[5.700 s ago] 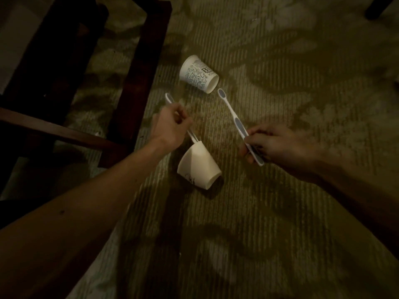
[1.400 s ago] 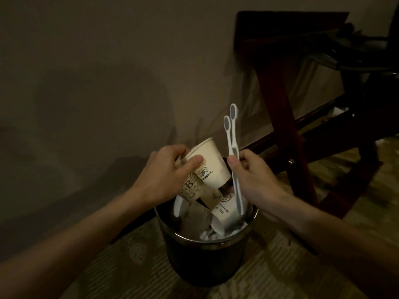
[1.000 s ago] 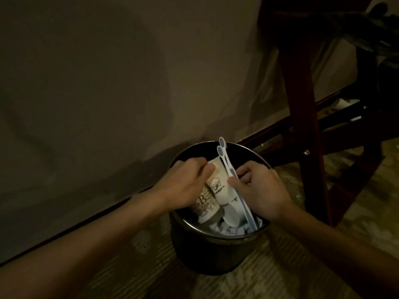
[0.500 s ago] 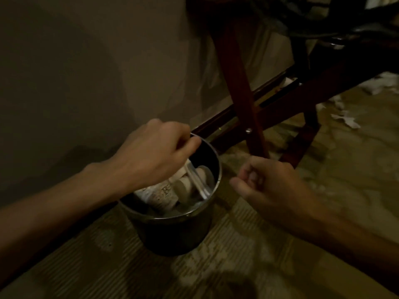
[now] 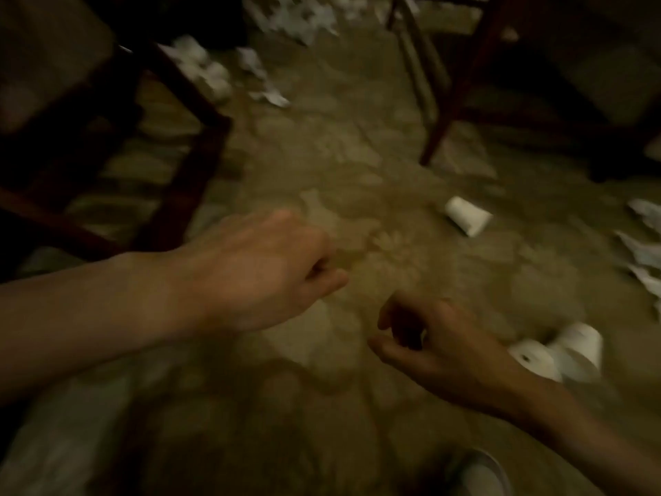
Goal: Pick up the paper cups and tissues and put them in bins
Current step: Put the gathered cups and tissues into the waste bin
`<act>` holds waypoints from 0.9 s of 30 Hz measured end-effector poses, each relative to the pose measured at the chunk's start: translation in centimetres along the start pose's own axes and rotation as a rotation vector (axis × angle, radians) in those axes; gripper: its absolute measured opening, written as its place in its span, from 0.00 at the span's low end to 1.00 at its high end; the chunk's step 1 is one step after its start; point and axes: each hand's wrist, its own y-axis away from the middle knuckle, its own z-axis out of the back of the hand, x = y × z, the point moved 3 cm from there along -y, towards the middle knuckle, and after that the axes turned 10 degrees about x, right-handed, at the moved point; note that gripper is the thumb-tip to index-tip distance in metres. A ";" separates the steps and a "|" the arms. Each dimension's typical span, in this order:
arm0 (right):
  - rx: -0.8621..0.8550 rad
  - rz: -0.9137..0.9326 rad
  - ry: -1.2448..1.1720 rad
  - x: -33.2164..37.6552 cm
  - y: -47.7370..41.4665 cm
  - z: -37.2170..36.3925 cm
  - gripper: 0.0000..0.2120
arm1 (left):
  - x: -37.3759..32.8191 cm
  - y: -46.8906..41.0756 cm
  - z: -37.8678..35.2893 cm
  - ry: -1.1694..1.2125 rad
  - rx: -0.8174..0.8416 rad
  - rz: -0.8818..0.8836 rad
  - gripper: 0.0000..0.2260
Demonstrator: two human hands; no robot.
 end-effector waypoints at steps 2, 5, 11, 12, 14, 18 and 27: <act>-0.061 -0.083 -0.099 -5.5 2.3 0.7 0.11 | -3.7 -5.0 -3.4 0.054 0.084 -0.038 0.19; -0.199 -0.251 -0.267 -13.5 5.9 0.9 0.07 | -9.0 -11.6 -8.7 0.224 0.191 -0.064 0.14; -0.405 -0.678 -0.526 -26.4 11.0 -1.1 0.06 | -18.0 -21.6 -17.5 0.506 0.321 -0.042 0.07; -0.423 -0.743 -0.576 -27.9 11.4 -1.6 0.09 | -18.8 -22.6 -18.7 0.514 0.330 -0.021 0.07; -0.480 -0.848 -0.693 -30.1 11.9 -2.6 0.16 | -19.9 -24.3 -21.2 0.518 0.362 0.022 0.10; -0.511 -0.968 -0.925 -32.3 11.6 -4.5 0.31 | -20.5 -25.4 -25.3 0.616 0.435 0.111 0.14; -0.563 -0.788 -1.299 -32.1 9.8 -5.0 0.16 | -22.1 -23.3 -28.0 0.961 0.531 0.259 0.24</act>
